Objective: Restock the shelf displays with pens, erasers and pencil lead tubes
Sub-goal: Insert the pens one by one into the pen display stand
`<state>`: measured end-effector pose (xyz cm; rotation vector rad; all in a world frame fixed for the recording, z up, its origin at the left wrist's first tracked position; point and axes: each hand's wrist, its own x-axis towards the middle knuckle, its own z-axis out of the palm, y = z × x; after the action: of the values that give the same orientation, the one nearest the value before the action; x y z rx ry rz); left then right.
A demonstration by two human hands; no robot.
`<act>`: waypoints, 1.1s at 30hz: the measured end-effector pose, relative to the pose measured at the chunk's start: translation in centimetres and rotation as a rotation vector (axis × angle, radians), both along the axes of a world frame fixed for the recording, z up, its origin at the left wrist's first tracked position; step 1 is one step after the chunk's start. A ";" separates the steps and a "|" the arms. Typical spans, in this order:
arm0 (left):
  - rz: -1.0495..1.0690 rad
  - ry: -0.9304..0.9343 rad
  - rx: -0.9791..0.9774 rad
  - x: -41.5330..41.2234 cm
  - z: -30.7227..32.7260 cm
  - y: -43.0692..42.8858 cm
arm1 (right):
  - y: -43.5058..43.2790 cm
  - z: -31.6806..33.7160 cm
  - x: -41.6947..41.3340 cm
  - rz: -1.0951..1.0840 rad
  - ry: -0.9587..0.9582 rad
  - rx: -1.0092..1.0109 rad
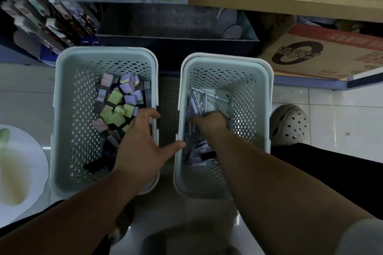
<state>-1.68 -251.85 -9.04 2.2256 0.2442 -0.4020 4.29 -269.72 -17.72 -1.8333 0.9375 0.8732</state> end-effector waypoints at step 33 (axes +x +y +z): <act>-0.013 0.018 -0.012 0.4 0.5 0.0 | 0.1 1.8 -1.3 -0.214 -0.018 0.379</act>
<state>-1.32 -251.88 -8.56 2.2138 0.2369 -0.4295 3.03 -269.57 -15.92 -1.3889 0.8709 0.8339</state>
